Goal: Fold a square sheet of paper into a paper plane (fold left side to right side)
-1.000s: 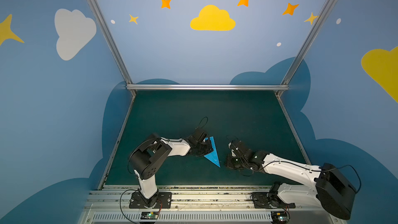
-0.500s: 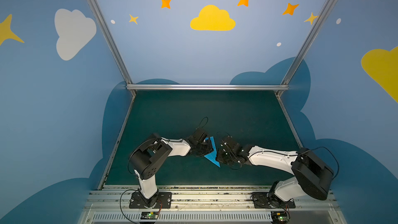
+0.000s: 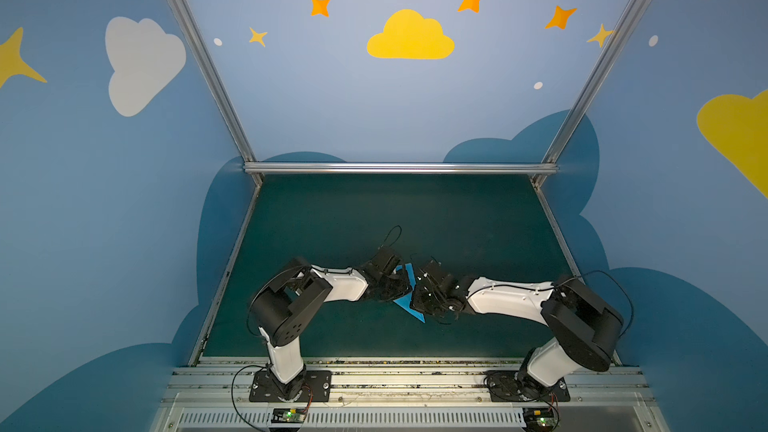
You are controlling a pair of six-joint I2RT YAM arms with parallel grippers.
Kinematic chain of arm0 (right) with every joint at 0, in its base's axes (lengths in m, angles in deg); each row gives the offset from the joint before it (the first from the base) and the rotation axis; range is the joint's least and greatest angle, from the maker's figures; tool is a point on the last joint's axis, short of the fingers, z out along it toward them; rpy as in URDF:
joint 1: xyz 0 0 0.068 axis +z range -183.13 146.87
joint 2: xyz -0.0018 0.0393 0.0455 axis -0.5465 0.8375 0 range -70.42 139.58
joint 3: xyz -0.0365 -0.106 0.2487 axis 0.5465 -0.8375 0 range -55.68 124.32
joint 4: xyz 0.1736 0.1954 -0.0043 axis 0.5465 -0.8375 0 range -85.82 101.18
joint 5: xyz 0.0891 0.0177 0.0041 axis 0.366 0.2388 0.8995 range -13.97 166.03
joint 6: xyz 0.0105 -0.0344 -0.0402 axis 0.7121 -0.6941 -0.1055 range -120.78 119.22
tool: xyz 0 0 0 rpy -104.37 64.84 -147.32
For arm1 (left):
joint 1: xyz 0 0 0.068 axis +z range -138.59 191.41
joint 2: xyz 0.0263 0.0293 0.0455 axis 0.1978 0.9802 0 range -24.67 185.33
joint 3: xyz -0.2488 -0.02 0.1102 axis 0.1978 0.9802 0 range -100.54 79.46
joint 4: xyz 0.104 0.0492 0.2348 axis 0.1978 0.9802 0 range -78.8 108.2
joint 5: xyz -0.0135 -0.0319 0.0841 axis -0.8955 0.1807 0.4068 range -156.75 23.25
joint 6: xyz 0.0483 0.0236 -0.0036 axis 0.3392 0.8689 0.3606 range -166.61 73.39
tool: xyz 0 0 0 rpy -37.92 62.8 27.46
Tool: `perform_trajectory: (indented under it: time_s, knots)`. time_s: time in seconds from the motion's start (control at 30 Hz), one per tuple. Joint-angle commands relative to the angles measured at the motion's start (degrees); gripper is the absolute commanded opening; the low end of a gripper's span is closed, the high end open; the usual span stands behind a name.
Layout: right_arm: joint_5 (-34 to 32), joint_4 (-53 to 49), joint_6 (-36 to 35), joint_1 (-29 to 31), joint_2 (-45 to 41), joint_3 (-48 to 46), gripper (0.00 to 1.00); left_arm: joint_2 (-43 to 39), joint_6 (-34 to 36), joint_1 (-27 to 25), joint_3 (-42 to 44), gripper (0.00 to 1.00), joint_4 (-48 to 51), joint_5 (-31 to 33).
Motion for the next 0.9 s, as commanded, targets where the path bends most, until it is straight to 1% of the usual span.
perform_trajectory:
  time_s: [0.0,0.27,0.3,0.43,0.87]
  knots:
    - [-1.12,0.60,0.76,0.39,-0.15,-2.08,0.00,4.05,0.66,-0.38,2.38,0.04,7.88,5.11]
    - [-1.71,0.36,1.37,1.25,-3.05,-4.86,0.00,4.36,0.85,-0.44,1.78,0.04,8.54,5.00]
    - [-1.79,0.44,1.49,1.46,-3.40,-6.66,0.00,4.36,0.85,-0.41,1.81,0.04,8.55,5.03]
    - [-2.13,0.43,2.03,2.06,-4.33,-8.59,0.00,4.27,0.85,-0.44,1.74,0.04,8.68,5.18]
    - [-3.41,-0.22,3.52,3.98,-6.79,-12.79,0.00,4.38,0.85,-0.39,1.77,0.04,8.65,5.33]
